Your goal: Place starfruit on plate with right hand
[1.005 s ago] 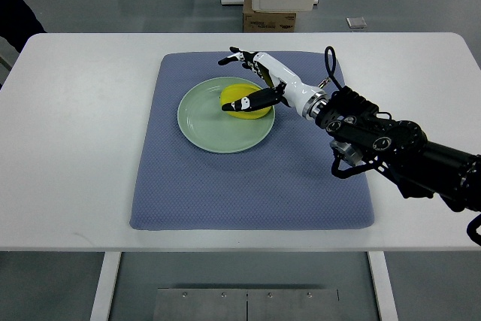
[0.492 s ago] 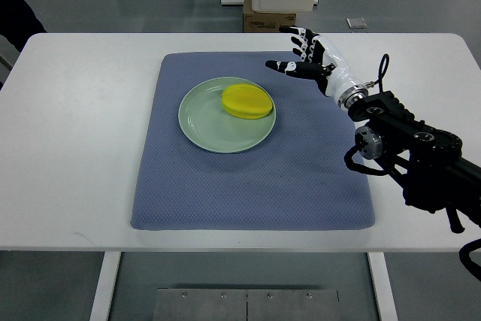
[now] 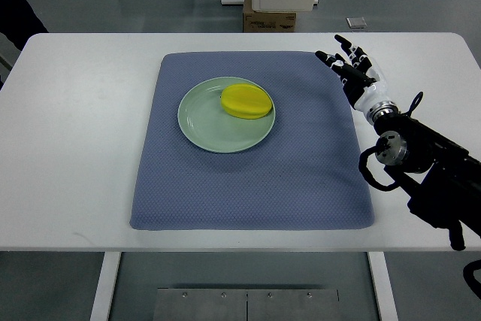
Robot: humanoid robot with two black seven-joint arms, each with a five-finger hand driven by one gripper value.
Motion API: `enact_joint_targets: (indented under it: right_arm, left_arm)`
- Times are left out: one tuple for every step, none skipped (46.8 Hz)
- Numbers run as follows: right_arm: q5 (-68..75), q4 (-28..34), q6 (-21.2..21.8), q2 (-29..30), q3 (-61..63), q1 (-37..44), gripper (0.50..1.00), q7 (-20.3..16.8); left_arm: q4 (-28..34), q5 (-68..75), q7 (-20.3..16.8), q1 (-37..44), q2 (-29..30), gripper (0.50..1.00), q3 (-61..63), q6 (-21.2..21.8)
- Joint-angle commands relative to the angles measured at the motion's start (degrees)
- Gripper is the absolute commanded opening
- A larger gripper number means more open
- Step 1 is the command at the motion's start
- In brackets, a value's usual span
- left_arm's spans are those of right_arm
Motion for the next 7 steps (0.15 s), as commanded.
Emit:
enact_joint_targets:
  right_arm:
    - [0.00,-0.07,-0.01,0.14,-0.06,-0.81,1.000,0.00]
    - [0.00,-0.07,-0.01,0.23,-0.06,-0.99,1.000,0.09]
    - [0.00,-0.07,-0.01,0.23,-0.06,-1.08,1.000,0.09]
    - [0.00,-0.07,-0.01,0.23,-0.06,-1.25,1.000,0.09]
    - [0.00,-0.07,-0.01,0.23,-0.06,-1.43,1.000,0.17]
    - [0.00,-0.07,-0.01,0.23,-0.06,-1.43,1.000,0.17]
    - [0.00,-0.07,-0.01,0.23,-0.06,-1.61,1.000,0.17]
  left_arm:
    - [0.00,-0.01,0.00,0.01,0.00,1.000,0.00,-0.02]
    - [0.00,-0.01,0.00,0.01,0.00,1.000,0.00,-0.02]
    - [0.00,-0.01,0.00,0.01,0.00,1.000,0.00,-0.02]
    - [0.00,-0.01,0.00,0.01,0.00,1.000,0.00,-0.02]
    - [0.00,-0.01,0.00,0.01,0.00,1.000,0.00,-0.02]
    - [0.00,-0.01,0.00,0.01,0.00,1.000,0.00,-0.02]
    - [0.00,-0.01,0.00,0.01,0.00,1.000,0.00,-0.02]
